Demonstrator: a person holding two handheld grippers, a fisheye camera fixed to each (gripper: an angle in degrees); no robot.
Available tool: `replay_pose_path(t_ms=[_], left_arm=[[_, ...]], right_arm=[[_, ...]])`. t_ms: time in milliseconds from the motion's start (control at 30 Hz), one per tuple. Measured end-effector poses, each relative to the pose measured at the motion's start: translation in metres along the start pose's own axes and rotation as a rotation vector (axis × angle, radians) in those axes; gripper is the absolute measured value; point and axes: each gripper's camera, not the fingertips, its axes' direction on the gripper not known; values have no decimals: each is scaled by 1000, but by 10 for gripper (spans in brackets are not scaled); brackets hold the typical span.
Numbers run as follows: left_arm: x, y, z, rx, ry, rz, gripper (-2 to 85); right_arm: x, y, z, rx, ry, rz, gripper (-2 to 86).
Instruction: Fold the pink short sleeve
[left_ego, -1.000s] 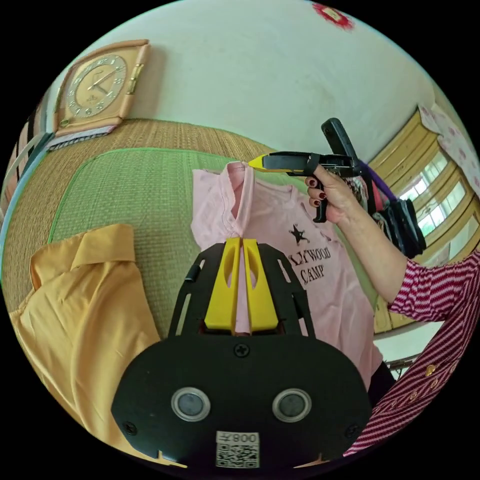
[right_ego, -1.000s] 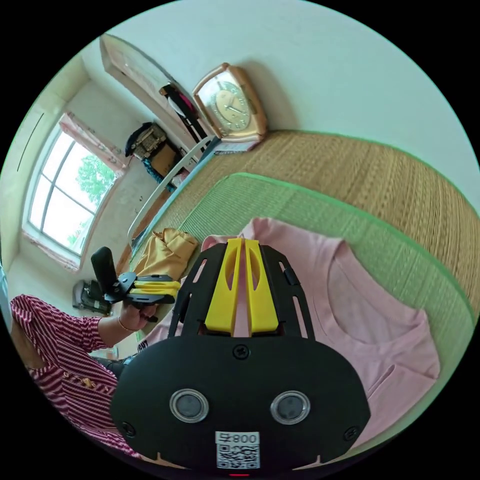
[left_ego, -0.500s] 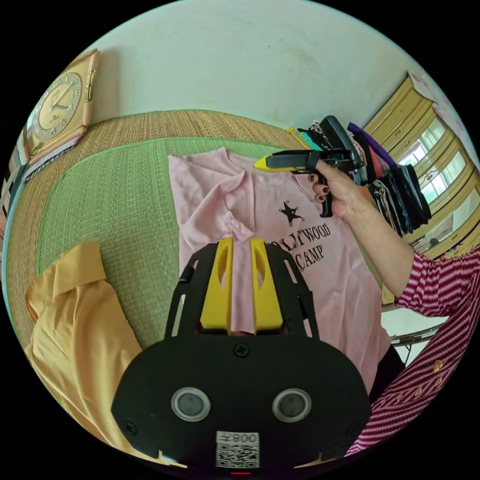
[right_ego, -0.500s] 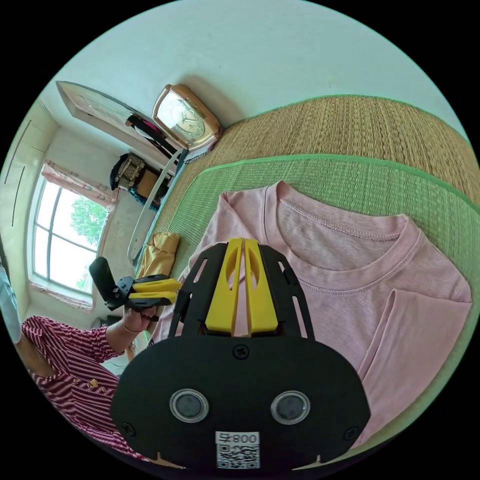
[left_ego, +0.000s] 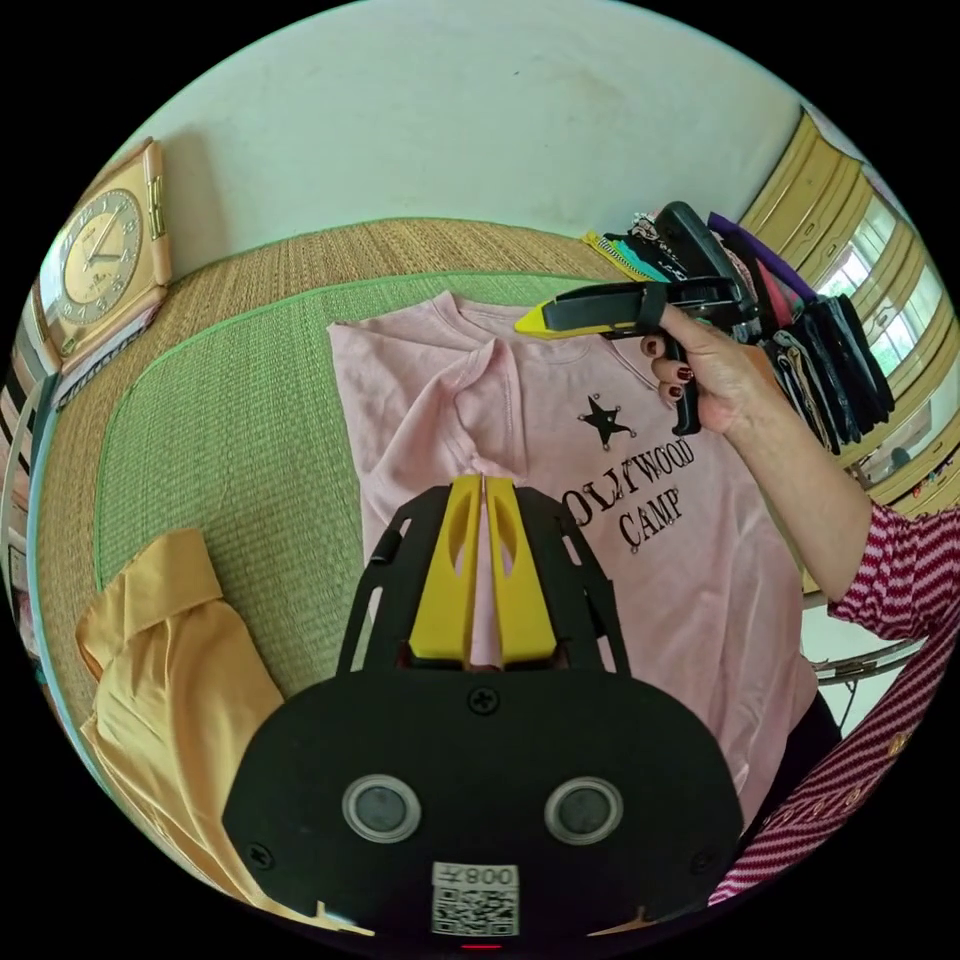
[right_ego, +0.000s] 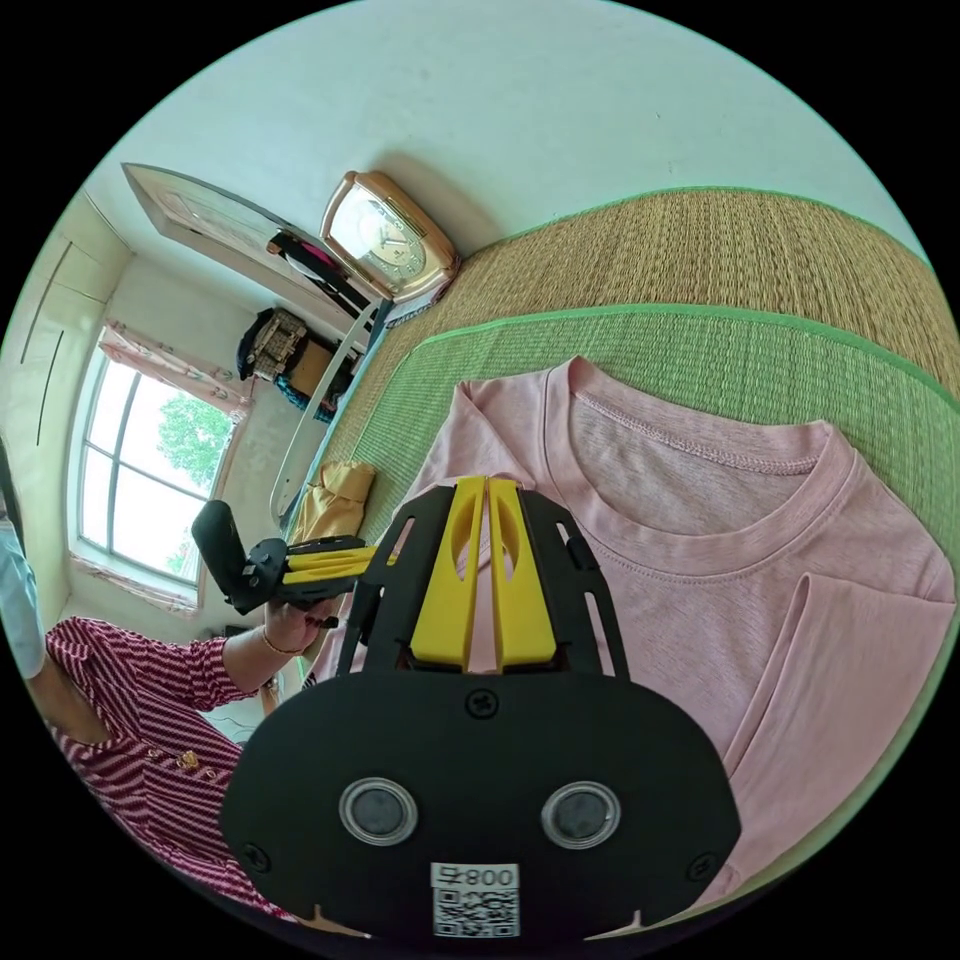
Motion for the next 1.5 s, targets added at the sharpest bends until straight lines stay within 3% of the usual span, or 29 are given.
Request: replay_pose_path(t_ms=[267, 467, 667, 900, 1067, 1233, 1333, 1500], left_arm=[[12, -17, 12, -82, -48, 28, 33], [32, -7, -9, 25, -50, 97, 24], [38, 2, 9, -94, -8, 107, 31], [37, -7, -2, -3, 98, 91, 64], [22, -36, 7, 53, 66, 46, 60], [9, -66, 47, -37, -31, 21, 37], [1, -72, 69, -53, -102, 13, 21], [-8, -83, 90, -54, -150, 13, 8]], right_arm=[[5, 22, -7, -13, -9, 16, 3], [15, 38, -24, 8, -25, 48, 4], [1, 42, -45, 48, -51, 32, 3], [-8, 39, -15, -126, -10, 45, 1], [-24, 75, -104, 36, 133, 51, 1], [19, 147, -213, 161, 474, 283, 1], [50, 178, -237, 187, 524, 412, 1], [62, 173, -248, 225, 483, 415, 1]])
